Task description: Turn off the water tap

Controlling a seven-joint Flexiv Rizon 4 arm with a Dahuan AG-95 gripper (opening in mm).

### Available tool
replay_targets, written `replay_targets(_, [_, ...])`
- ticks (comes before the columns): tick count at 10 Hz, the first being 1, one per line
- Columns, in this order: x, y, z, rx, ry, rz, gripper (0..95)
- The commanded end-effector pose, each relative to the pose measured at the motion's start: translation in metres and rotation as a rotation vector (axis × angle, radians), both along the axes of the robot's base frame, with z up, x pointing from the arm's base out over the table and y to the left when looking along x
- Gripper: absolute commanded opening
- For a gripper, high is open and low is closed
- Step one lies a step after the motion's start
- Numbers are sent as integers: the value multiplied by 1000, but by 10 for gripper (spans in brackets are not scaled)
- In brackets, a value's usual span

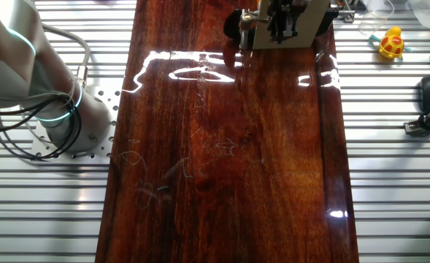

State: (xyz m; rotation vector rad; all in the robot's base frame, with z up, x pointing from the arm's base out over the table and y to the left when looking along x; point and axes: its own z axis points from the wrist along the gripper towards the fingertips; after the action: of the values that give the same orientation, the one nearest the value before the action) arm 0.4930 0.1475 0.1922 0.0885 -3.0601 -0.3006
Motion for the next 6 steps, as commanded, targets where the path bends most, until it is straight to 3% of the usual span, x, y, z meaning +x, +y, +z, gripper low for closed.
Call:
replay_targets(1, [2,6,-3,9,2,-13,380])
replay_targets(4, [1,4,-2,0,2,-4,380])
replay_targets(6, [1,4,-2,17,19,-29,380])
